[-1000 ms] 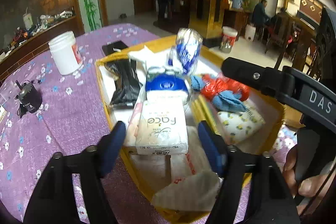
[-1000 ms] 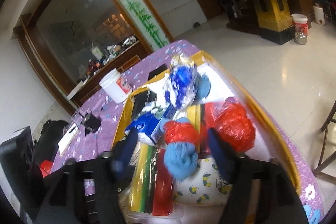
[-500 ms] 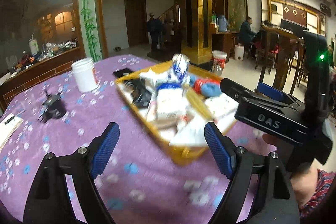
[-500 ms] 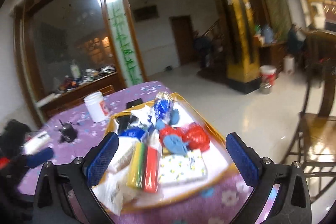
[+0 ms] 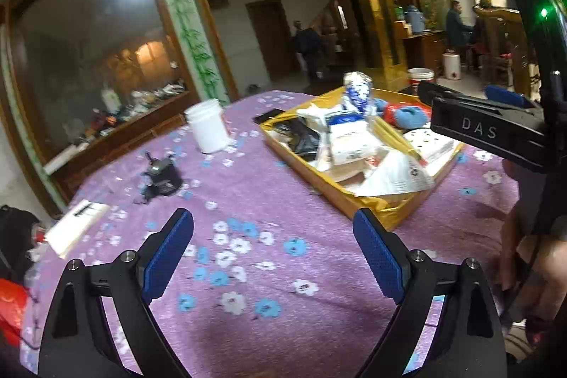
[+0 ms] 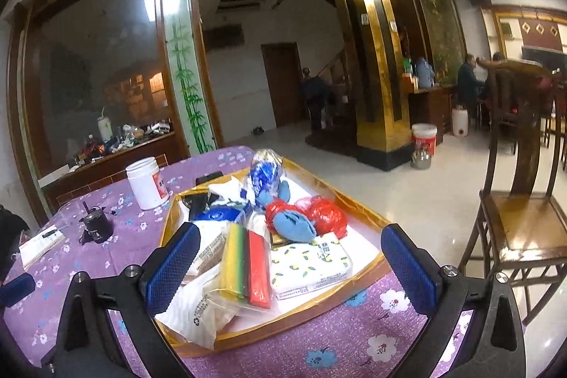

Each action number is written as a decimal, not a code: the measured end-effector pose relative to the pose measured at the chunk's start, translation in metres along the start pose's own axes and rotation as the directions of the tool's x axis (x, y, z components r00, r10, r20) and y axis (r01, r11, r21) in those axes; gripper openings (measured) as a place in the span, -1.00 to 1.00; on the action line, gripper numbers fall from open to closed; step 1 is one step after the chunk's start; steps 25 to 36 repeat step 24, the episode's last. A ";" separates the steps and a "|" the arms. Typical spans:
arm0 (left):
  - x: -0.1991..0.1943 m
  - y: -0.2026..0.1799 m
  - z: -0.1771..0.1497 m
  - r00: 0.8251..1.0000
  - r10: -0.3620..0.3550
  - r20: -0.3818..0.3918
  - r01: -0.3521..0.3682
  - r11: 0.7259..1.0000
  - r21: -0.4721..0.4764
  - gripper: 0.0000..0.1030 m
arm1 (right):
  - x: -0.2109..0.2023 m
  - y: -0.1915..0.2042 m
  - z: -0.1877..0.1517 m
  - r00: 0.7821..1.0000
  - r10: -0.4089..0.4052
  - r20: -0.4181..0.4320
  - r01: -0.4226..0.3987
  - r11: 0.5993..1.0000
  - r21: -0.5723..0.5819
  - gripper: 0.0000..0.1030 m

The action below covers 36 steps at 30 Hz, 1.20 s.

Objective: Organize soft objects

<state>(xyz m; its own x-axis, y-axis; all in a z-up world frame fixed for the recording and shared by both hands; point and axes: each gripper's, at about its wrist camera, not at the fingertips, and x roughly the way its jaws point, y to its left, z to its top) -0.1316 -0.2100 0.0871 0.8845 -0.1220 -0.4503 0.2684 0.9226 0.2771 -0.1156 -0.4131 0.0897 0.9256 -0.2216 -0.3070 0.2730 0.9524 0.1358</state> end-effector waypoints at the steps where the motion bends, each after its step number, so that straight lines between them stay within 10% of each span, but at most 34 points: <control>1: 0.000 0.000 0.000 1.000 0.016 -0.005 -0.015 1.000 0.005 0.79 | -0.001 0.002 0.000 1.000 0.001 0.005 -0.001 1.000 -0.007 1.00; 36: 0.005 -0.007 -0.007 0.996 0.014 -0.084 -0.011 0.999 0.030 0.79 | -0.004 0.007 0.000 1.000 0.003 0.016 -0.003 1.000 -0.013 1.00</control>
